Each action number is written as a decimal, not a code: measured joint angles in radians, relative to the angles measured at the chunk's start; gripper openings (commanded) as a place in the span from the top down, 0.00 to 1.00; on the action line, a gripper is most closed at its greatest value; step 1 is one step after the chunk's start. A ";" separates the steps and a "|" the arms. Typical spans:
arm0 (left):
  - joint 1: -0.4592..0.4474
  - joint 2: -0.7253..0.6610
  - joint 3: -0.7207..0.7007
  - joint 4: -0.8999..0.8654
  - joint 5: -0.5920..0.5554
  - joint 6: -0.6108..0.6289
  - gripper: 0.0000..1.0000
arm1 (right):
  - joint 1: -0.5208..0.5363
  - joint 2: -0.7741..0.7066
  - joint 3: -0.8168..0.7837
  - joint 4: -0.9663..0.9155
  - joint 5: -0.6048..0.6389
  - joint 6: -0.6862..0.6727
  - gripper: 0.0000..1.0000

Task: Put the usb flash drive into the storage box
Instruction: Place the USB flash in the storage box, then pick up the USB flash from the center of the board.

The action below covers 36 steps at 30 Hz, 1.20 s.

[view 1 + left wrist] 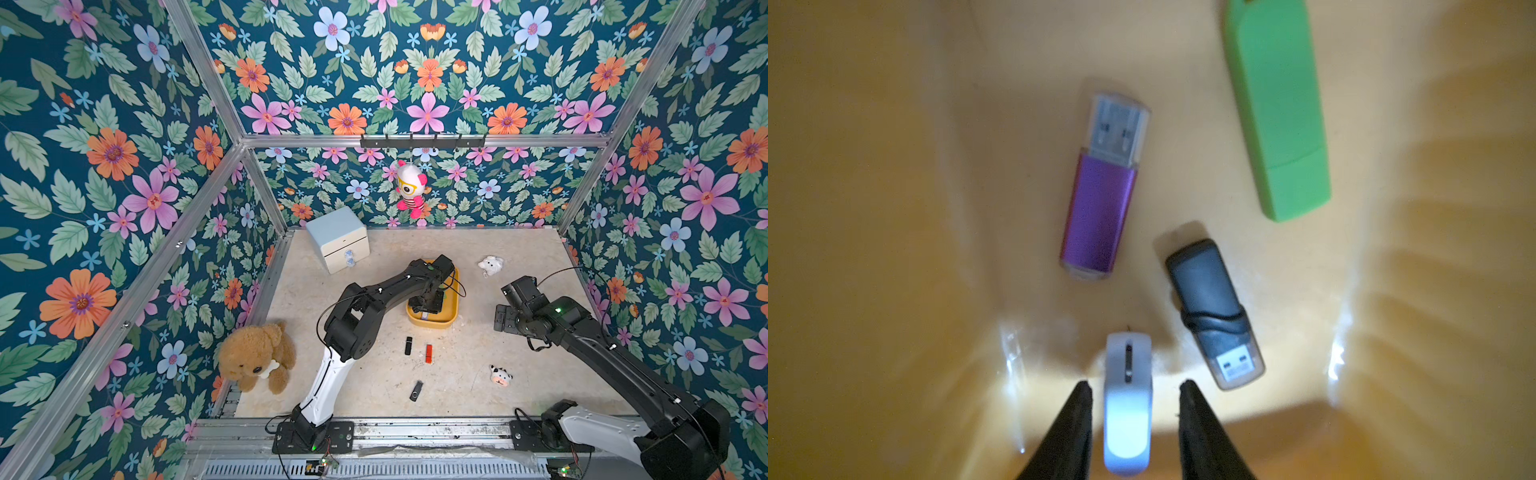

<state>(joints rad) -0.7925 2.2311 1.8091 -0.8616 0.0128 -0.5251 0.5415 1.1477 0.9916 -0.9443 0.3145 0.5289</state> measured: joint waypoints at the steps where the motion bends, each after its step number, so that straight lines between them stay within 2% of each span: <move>1: 0.000 0.000 0.001 0.000 0.000 0.000 0.60 | 0.000 0.003 0.000 0.000 -0.001 0.000 0.01; 6: 0.000 -0.034 0.007 -0.002 -0.004 0.000 0.54 | 0.000 0.005 -0.004 0.001 -0.010 0.000 0.01; 14: 0.001 -0.191 -0.038 0.005 -0.041 -0.019 0.48 | 0.000 0.004 -0.017 0.002 -0.029 0.002 0.01; 25: -0.023 -0.522 -0.476 0.044 -0.074 -0.082 0.48 | 0.004 0.005 -0.048 0.023 -0.055 0.019 0.01; 31: -0.043 -0.554 -0.645 0.106 -0.055 -0.132 0.48 | 0.013 0.024 -0.052 0.038 -0.072 0.023 0.01; 36: -0.053 -0.547 -0.705 0.156 -0.037 -0.156 0.48 | 0.016 0.031 -0.052 0.045 -0.077 0.023 0.01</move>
<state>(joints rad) -0.8459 1.6840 1.1038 -0.7059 -0.0238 -0.6815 0.5575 1.1782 0.9394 -0.8997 0.2371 0.5514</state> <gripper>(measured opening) 0.521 0.993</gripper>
